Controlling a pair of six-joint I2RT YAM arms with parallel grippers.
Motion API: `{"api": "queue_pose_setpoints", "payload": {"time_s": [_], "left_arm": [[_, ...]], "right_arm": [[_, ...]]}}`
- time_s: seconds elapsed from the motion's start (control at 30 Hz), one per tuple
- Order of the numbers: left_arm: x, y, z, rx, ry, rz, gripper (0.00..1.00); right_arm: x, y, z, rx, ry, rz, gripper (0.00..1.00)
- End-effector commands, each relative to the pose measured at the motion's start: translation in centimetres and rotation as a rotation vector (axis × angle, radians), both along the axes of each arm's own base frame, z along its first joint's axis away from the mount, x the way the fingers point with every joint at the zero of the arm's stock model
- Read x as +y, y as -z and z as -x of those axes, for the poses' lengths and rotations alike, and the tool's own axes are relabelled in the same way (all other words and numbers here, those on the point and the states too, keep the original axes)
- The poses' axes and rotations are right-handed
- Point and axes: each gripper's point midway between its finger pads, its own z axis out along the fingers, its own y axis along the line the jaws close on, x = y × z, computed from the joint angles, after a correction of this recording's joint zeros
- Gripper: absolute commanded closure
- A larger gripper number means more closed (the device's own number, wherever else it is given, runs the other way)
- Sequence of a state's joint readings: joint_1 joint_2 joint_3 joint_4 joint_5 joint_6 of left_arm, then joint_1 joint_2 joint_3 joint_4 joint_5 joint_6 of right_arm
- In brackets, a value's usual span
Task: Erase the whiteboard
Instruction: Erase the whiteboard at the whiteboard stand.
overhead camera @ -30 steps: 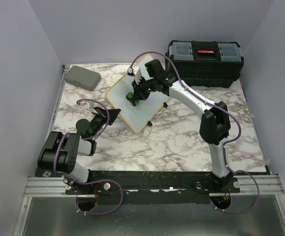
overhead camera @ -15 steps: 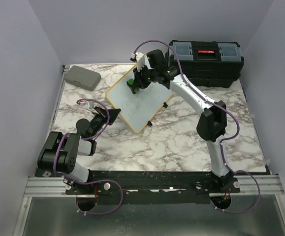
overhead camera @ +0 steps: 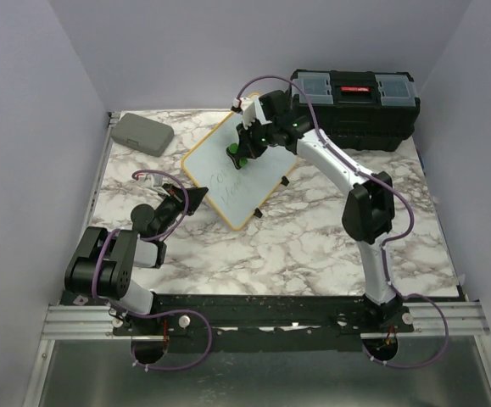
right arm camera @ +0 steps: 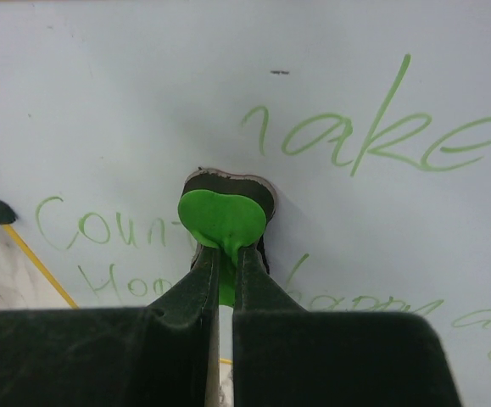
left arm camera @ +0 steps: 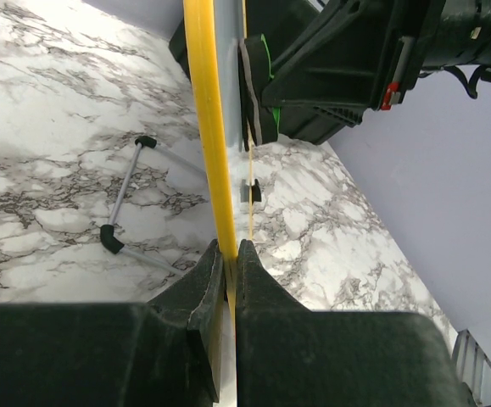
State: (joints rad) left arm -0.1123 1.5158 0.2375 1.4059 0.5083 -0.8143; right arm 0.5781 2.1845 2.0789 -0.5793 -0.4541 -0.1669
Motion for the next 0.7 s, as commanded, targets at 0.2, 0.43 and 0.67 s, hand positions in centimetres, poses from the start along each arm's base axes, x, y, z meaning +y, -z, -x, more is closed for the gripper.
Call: {"api": "queue_pose_setpoints", "payload": {"time_s": [0.2,0.43,0.67], "left_arm": [[-1.5,0.7,1.2,-0.018,0.097,-0.065,1.00],[-1.5,0.8,1.2,-0.016,0.099,-0.069,1.00],[-1.5,0.6,1.3,-0.020,0.102,-0.072,1.00]], "right_arm": [[-0.2,0.6,-0.2,0.024,0.027,0.020,0.99],[1.3,-1.5,-2.9,-0.012,0.073,-0.029,0.99],[0.9,0.8,-2.3,0.032,0.067,0.008,0.99]]}}
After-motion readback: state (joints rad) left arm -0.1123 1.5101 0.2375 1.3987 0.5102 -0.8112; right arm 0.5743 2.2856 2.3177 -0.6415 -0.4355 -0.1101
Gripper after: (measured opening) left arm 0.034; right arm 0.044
